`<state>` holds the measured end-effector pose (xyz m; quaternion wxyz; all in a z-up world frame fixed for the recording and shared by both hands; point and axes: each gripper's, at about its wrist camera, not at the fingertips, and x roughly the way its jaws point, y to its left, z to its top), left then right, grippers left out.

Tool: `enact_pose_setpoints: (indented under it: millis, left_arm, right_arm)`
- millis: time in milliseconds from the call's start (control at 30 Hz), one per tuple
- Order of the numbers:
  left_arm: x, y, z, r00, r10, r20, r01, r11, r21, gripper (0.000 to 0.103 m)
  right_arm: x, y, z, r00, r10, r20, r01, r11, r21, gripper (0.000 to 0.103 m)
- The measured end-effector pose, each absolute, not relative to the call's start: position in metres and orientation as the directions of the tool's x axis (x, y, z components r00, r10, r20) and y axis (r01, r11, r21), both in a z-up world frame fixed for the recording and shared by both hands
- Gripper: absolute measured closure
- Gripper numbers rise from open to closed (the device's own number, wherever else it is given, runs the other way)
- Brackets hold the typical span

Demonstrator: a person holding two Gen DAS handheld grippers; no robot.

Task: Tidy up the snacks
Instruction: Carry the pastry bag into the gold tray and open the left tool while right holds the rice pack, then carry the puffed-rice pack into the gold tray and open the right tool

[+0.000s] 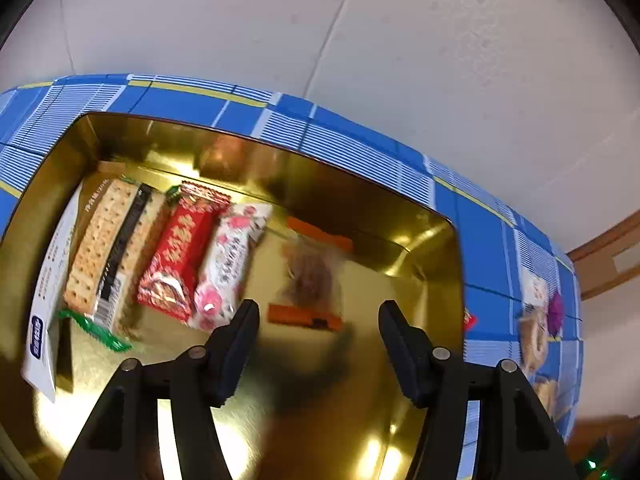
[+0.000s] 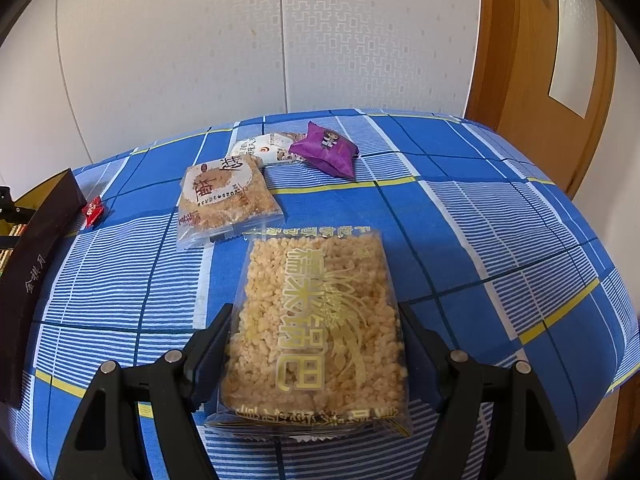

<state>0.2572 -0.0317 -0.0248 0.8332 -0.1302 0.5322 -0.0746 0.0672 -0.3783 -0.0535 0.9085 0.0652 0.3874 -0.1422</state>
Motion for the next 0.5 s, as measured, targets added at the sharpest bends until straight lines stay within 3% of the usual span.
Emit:
enact_pose_setpoints:
  millis: [500]
  left_arm:
    - [0.200,-0.027,-0.010,0.525,-0.186,-0.830,0.021,0.978,-0.206,0.038]
  right_arm:
    - [0.063,-0.385,-0.051,0.678,-0.178,-0.713,0.328,0.942,0.077,0.027]
